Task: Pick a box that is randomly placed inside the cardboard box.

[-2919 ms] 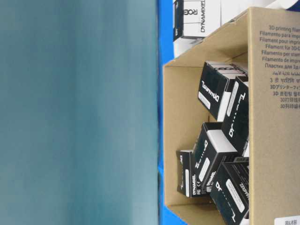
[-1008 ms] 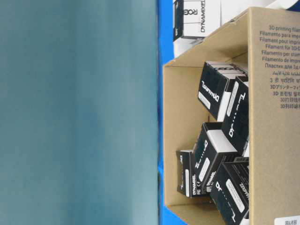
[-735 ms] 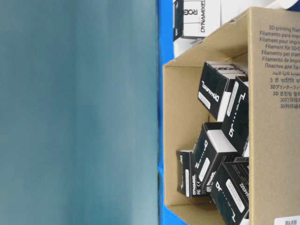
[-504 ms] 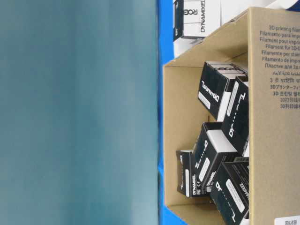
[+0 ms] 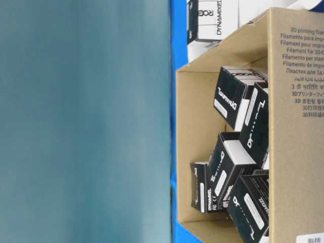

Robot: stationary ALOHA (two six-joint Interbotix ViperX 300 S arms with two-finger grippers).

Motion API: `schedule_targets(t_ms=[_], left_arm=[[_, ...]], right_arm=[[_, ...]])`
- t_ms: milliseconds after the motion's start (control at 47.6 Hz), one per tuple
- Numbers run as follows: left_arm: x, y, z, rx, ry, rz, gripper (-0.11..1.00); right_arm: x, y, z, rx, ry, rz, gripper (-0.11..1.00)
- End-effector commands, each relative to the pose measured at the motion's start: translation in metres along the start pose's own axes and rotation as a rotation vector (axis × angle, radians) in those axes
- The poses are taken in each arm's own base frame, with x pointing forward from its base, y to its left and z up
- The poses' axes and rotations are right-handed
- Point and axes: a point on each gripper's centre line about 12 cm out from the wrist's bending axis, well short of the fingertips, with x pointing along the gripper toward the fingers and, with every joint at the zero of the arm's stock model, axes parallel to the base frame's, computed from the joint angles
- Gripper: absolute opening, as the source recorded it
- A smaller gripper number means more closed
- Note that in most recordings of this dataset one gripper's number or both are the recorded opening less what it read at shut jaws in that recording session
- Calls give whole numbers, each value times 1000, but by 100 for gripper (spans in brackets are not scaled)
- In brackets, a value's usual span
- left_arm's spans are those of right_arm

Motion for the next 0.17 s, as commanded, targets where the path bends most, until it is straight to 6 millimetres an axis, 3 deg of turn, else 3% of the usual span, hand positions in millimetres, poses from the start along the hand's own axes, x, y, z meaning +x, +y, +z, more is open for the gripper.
schedule_targets(t_ms=[0,147], left_arm=[[0,-1,10,-1,-28,-3,-7],[0,-2,10,-10,-27,-10,-7]], right_arm=[[0,0,3,0,-8,1,98],[0,0,2,-3,-6,-1,98]])
